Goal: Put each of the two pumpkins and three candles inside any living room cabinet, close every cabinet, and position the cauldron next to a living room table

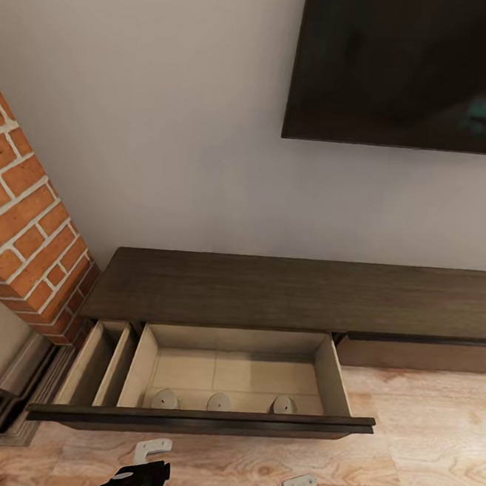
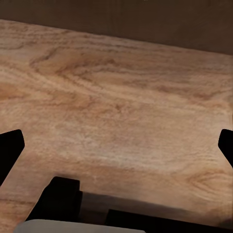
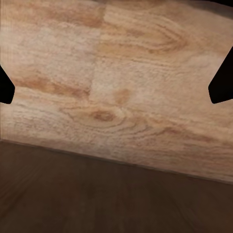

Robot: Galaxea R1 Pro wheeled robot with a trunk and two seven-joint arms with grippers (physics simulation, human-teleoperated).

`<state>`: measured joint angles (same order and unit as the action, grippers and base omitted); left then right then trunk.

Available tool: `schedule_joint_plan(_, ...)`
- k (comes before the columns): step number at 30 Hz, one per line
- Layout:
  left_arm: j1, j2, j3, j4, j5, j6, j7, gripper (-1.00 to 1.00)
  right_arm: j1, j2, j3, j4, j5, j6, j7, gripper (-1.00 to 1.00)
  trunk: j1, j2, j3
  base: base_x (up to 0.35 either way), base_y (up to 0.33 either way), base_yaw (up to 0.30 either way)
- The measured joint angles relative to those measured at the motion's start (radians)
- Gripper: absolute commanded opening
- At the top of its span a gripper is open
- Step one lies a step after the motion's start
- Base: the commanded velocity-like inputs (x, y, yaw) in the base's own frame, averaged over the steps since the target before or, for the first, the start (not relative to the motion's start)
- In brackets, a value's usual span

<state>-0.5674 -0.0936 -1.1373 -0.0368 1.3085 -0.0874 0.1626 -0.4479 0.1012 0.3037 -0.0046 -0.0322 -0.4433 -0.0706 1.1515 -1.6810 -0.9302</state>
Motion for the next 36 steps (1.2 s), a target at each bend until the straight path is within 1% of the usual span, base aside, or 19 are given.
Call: schedule_joint_plan(36, 0.001, 0.0, 0.001, 0.0, 0.002, 0.0, 0.0, 1.0, 0.0, 0.0, 0.0, 0.0, 0.0, 0.0, 0.0, 1.0, 0.138, -0.252, -0.056, 0.0, 0.0, 0.0)
